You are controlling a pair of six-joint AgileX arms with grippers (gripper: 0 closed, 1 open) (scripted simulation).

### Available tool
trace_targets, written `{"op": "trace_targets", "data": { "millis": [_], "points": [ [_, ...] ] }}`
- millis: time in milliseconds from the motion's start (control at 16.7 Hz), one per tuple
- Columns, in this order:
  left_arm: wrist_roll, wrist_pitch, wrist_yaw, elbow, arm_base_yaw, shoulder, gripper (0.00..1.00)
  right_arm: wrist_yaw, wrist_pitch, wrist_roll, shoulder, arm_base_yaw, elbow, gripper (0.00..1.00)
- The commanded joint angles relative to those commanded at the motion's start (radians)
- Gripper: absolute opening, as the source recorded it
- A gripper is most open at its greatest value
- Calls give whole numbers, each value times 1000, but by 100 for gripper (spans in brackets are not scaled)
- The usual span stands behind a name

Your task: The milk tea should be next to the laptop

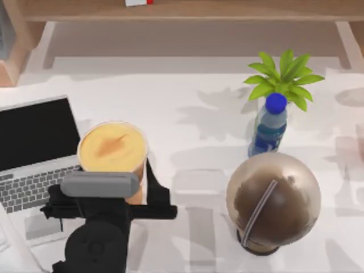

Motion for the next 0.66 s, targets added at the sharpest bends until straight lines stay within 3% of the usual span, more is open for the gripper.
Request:
{"op": "trace_targets", "data": {
  "millis": [300,660],
  "points": [
    [0,0,0,0,0,0,98,0,0,0,0,0,0,100],
    [0,0,0,0,0,0,100,0,0,0,0,0,0,100]
  ]
}}
